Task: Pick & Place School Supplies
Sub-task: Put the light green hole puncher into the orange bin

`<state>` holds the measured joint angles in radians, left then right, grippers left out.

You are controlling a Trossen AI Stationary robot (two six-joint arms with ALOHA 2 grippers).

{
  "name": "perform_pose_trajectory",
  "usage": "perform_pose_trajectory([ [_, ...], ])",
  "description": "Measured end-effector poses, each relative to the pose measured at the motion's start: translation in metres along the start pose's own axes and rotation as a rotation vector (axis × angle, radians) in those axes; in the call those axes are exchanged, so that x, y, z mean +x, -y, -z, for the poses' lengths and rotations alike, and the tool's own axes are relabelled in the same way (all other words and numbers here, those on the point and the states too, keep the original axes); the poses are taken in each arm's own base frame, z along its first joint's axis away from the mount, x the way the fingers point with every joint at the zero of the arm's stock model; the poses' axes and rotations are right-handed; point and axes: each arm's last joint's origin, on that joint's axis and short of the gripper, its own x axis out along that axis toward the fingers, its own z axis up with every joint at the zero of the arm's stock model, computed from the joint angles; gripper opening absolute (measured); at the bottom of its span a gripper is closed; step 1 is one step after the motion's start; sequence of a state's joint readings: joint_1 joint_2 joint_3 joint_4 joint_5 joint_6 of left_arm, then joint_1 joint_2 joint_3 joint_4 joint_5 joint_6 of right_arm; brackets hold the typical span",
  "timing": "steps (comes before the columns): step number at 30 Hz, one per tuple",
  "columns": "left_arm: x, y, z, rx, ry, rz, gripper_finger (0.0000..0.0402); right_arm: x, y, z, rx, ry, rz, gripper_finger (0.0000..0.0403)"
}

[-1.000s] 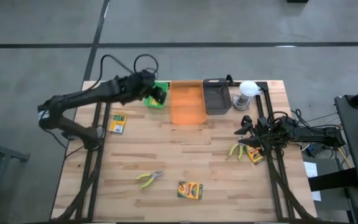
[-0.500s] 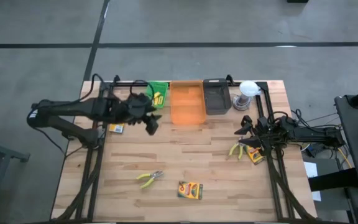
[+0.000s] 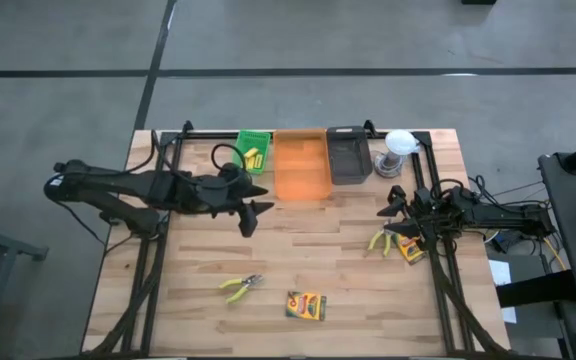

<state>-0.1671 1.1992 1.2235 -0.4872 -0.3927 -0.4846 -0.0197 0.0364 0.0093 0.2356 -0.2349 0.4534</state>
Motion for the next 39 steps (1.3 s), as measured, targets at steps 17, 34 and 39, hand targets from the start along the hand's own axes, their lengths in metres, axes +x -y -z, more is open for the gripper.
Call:
perform_pose_trajectory([
  [17,0.013,0.006,0.046,-0.052,-0.036,-0.010,0.0197,0.000,0.000,0.000,0.000,0.000,0.000,0.0201],
  [34,0.013,0.006,0.157,-0.134,-0.329,0.010,0.0197,0.000,0.000,0.000,0.000,-0.001,0.000,0.0201],
  [39,0.012,0.005,0.157,-0.107,-0.332,0.007,0.0197,0.000,0.000,0.000,0.000,0.000,0.000,0.0201],
])
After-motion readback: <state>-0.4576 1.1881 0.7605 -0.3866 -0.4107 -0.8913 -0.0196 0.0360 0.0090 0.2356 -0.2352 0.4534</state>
